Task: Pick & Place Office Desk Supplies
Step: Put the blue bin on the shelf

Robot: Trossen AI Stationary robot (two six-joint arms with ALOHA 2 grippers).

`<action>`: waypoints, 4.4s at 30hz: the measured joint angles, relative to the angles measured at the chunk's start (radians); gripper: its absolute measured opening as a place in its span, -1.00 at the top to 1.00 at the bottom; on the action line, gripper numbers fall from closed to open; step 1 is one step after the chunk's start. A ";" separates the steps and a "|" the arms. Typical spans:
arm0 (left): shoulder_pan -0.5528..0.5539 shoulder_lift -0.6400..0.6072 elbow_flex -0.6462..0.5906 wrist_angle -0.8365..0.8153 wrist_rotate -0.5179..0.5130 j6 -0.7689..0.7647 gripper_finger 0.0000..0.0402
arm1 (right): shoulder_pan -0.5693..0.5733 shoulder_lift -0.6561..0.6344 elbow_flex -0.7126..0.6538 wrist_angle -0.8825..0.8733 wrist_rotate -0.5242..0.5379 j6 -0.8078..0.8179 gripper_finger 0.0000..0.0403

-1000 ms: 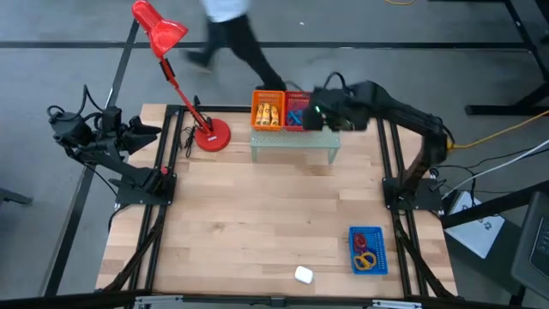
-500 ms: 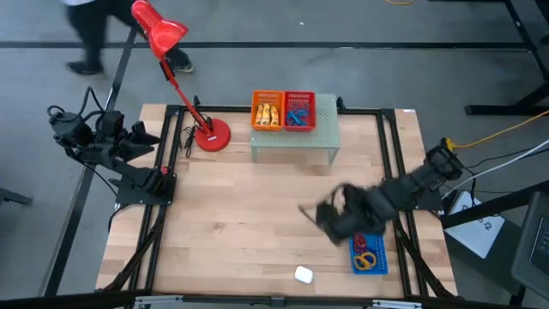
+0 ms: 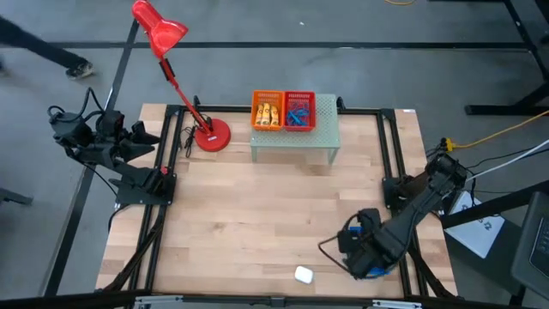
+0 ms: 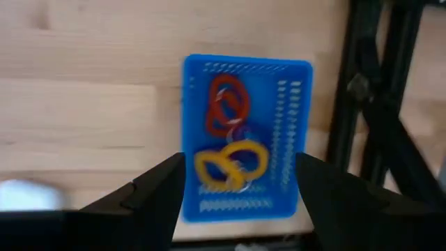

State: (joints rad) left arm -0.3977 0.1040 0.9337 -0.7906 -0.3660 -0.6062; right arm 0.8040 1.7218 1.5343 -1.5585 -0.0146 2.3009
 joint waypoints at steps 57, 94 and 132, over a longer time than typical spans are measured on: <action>0.000 0.000 0.000 -0.119 -0.112 -0.275 -0.08 | 0.207 -0.007 -0.485 0.460 -0.134 0.064 -0.10; 0.000 0.000 0.000 -0.094 -0.114 -0.180 -0.08 | -0.283 -0.081 0.366 -0.016 0.583 -0.224 0.98; 0.000 0.000 0.000 0.076 -0.037 0.050 0.06 | -1.682 -0.125 0.345 0.075 -0.077 -1.650 0.98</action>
State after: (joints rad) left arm -0.3977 0.1043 0.9340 -0.7143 -0.4030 -0.5566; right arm -0.8777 1.5968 1.8793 -1.4834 -0.0917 0.6504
